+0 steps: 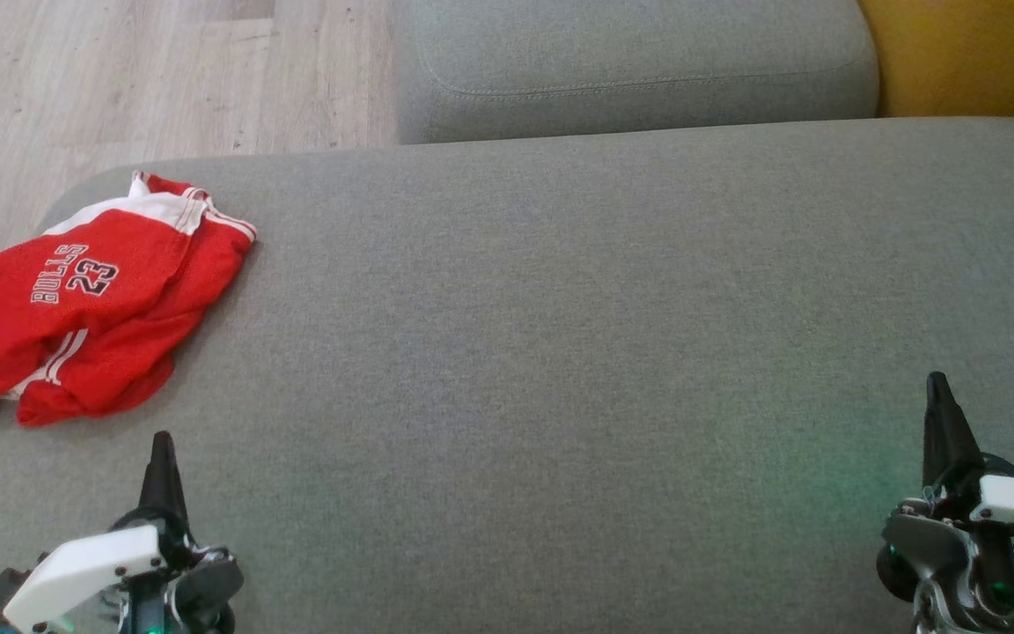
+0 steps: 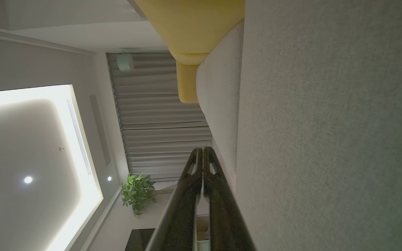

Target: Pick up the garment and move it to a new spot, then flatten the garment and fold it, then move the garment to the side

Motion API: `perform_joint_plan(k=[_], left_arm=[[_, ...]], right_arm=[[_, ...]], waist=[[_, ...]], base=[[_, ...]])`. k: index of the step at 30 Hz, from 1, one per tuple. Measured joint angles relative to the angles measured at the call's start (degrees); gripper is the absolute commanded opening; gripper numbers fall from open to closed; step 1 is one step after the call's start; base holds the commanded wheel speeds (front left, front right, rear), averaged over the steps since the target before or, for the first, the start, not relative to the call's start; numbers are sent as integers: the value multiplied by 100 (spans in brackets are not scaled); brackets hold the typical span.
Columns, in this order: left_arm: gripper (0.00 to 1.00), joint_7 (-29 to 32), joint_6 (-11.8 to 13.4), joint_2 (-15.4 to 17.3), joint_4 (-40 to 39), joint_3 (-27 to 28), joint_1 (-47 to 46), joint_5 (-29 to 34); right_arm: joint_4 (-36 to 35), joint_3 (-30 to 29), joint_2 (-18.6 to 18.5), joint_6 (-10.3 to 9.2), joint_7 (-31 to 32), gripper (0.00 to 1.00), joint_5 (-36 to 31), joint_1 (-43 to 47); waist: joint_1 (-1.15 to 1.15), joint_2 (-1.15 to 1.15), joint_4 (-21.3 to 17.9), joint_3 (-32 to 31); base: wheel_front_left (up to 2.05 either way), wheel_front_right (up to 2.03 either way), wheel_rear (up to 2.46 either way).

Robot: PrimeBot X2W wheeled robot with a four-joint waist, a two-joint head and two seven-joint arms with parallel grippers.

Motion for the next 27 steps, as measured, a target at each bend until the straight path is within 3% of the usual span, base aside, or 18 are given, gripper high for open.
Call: perform_joint_plan(k=[1, 2, 7, 12, 27], left_arm=[[0, 0, 0, 0, 0, 0, 0, 0], [100, -1, 4, 1, 54, -16, 9, -1], [100, -4, 5, -41, 483, -54, 296, -1], [100, -77, 5, -55, 526, -91, 393, 31], [100, -321, 64, -55, 189, -248, 358, 1149]], right_arm=[[0, 0, 0, 0, 0, 0, 0, 0], [47, 3, 1, -12, 0, 100, 0, 11], [503, 12, 46, -19, -2, 100, 1, 335], [533, 109, 49, -19, -58, 100, -27, 440], [337, 301, 47, -18, -312, 100, -1339, 380]], waist=[[0, 0, 0, 0], [0, 0, 0, 0], [0, 0, -1, 3], [0, 0, -3, 4], [0, 0, -26, -6]], base=[[0, 0, 0], [0, 0, 0], [0, 0, 0], [0, 0, 0], [0, 0, 0]])
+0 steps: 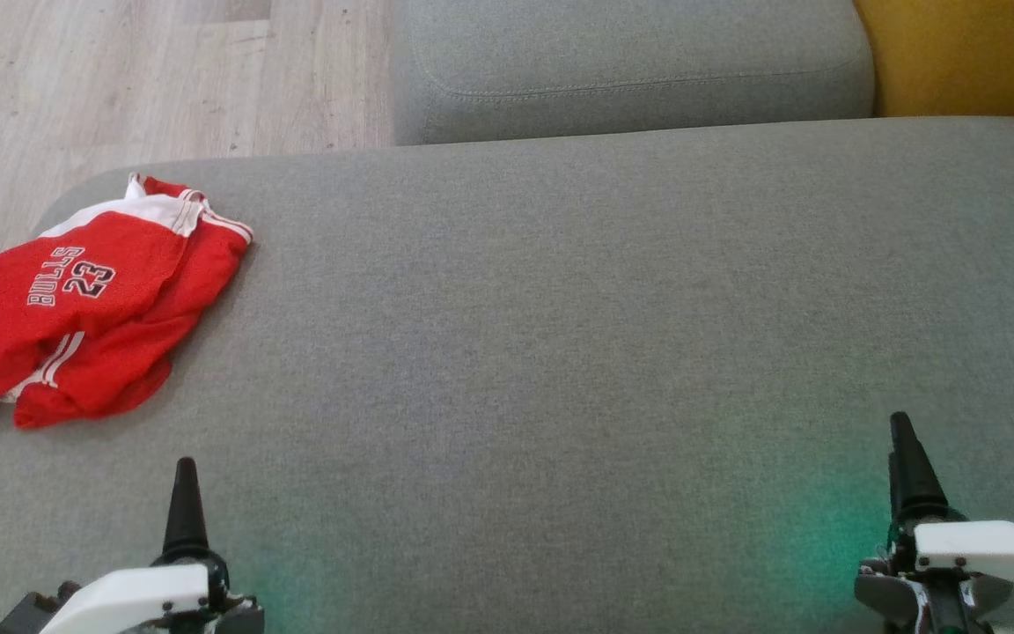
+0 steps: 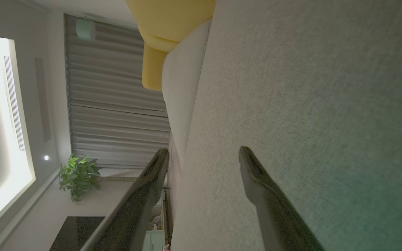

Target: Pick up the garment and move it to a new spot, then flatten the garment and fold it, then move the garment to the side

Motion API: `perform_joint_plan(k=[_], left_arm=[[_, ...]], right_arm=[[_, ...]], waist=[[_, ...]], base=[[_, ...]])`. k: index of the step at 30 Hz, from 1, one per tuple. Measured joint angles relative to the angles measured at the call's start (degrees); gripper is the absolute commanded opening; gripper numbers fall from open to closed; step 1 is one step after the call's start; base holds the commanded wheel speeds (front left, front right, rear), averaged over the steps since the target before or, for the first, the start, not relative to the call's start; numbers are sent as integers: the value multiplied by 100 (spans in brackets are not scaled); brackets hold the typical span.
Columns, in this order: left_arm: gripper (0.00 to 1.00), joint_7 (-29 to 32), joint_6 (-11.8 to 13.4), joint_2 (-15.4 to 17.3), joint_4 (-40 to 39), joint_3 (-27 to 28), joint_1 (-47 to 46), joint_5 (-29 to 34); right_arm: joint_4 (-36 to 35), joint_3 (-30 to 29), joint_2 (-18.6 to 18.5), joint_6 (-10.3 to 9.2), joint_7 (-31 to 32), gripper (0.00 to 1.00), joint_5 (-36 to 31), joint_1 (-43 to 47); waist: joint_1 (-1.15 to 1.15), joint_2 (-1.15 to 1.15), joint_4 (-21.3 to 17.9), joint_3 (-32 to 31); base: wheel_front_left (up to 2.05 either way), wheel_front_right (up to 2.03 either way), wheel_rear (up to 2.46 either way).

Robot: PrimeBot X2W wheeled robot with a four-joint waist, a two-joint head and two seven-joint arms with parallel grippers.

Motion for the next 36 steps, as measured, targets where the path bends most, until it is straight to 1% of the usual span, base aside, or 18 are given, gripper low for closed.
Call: perform_joint_plan(k=[4, 13, 33, 36], left_arm=[[100, -64, 93, 1, -82, -53, 0, 281], [100, -218, 189, 2, -236, -210, -8, 844], [100, -525, 305, 3, -481, -558, -20, 2161], [100, -577, 382, 7, -488, -580, -19, 2368]], right_arm=[[-74, 74, 0, 0, -59, 100, -377, -1], [-211, 249, 0, 0, -207, 100, -1089, -1], [-455, 463, -2, 1, -512, 100, -2655, -4], [-427, 504, -3, 1, -570, 100, -2880, -4]], waist=[[0, 0, -9, 3], [0, 0, -24, 14], [0, 0, -64, -30], [0, 0, -71, -51]], base=[[0, 0, 0], [0, 0, 0], [0, 0, 0], [0, 0, 0]])
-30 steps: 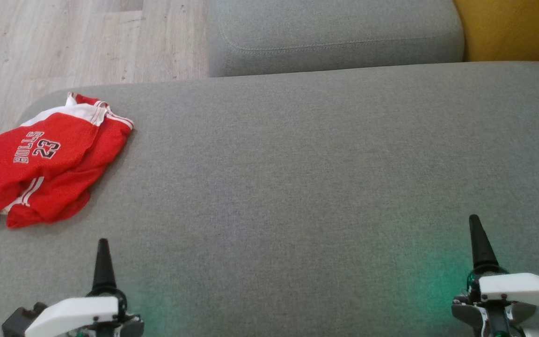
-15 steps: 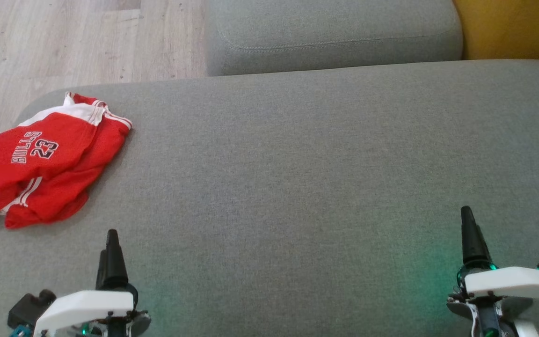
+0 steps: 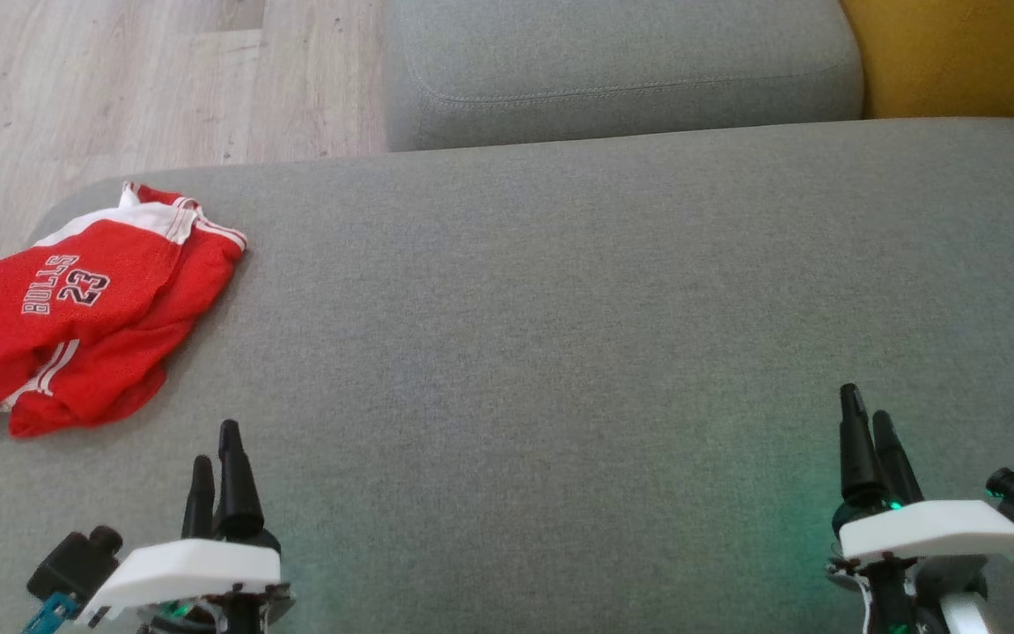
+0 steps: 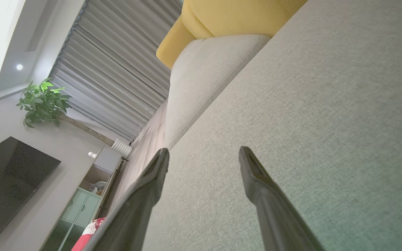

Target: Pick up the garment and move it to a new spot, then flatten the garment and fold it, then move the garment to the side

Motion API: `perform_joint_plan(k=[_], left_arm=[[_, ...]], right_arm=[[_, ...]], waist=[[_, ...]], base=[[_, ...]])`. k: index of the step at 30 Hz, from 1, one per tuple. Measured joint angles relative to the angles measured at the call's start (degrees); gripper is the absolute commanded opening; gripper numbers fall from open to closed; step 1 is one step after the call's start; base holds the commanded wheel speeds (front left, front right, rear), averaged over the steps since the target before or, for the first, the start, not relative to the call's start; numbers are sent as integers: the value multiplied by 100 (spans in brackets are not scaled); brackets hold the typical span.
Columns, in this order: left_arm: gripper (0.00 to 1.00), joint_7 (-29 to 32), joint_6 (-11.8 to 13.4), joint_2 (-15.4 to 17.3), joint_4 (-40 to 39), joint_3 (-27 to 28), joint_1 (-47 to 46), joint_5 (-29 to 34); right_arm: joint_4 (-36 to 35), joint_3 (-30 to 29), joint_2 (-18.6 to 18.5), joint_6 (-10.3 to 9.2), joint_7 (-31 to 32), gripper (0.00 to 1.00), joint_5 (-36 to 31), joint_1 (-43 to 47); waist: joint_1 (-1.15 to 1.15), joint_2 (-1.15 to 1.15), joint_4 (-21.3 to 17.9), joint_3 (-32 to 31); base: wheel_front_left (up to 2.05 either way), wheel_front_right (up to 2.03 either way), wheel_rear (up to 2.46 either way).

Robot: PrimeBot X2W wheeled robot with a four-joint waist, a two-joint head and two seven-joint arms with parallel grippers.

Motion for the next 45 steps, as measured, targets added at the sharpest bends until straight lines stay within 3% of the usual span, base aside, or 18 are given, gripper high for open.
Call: perform_joint_plan(k=[39, 45], left_arm=[[100, -656, 275, 24, -147, -709, -112, 2891], [100, -755, 424, 26, -197, -726, -116, 3223]], right_arm=[[-109, 514, -16, 10, -641, 100, -3043, -146], [-120, 602, -18, 18, -751, 100, -3466, -151]], waist=[[0, 0, -73, -9], [0, 0, -92, -19]], base=[[0, 0, 0], [0, 0, 0]])
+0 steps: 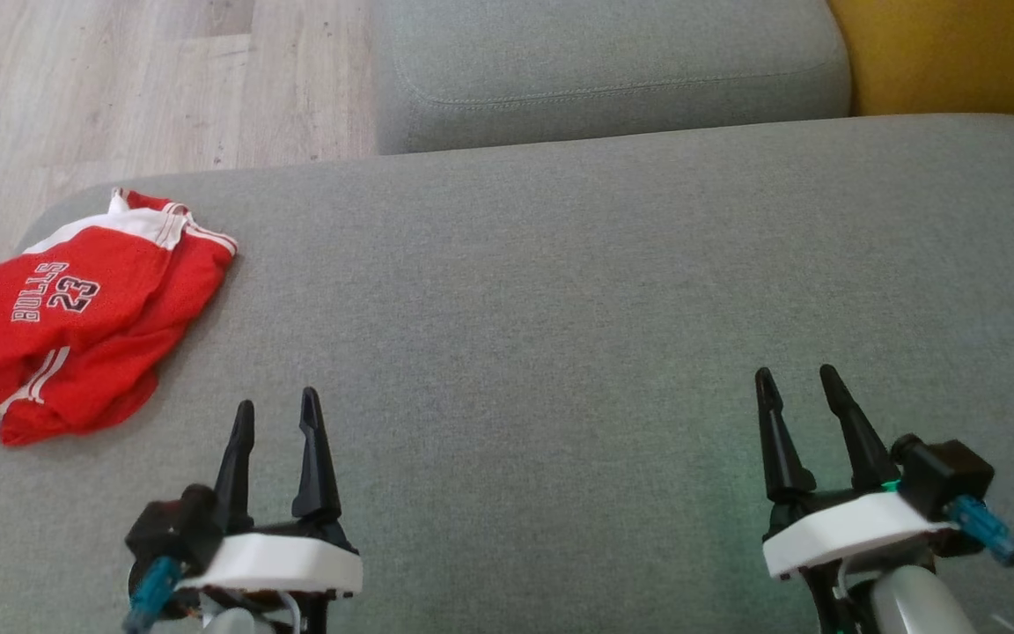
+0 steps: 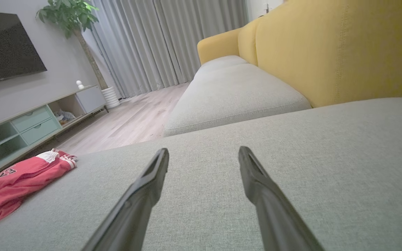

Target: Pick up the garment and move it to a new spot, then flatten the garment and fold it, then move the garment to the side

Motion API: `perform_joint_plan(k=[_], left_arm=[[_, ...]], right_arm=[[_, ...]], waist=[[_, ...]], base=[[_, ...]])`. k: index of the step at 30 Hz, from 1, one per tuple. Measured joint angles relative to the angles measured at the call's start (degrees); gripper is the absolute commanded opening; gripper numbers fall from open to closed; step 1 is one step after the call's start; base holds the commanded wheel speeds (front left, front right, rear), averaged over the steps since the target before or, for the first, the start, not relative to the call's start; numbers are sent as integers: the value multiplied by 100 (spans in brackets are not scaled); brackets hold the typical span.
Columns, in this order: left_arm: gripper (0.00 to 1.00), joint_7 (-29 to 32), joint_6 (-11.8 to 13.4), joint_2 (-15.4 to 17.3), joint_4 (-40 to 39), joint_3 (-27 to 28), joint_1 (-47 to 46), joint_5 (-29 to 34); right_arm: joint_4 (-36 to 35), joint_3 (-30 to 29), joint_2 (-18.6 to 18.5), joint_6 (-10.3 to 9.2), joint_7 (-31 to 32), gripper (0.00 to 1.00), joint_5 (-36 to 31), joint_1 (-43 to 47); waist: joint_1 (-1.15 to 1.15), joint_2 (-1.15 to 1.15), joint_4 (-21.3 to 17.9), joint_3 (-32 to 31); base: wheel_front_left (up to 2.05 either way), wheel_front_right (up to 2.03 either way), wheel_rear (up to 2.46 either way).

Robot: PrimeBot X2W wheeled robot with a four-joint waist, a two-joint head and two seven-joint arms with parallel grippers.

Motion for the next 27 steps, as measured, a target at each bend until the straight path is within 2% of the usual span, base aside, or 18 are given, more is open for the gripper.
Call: perform_joint_plan(k=[24, 27], left_arm=[[100, -409, 22, 9, 107, -229, -108, 1668], [100, -422, 21, 10, 131, -232, -111, 1738]], right_arm=[[-9, 56, -10, 35, -401, 100, -1830, -108], [-10, 62, -10, 35, -401, 100, -1909, -109]], waist=[[0, 0, -39, 28], [0, 0, -38, 30]], base=[[0, 0, 0], [0, 0, 0]])
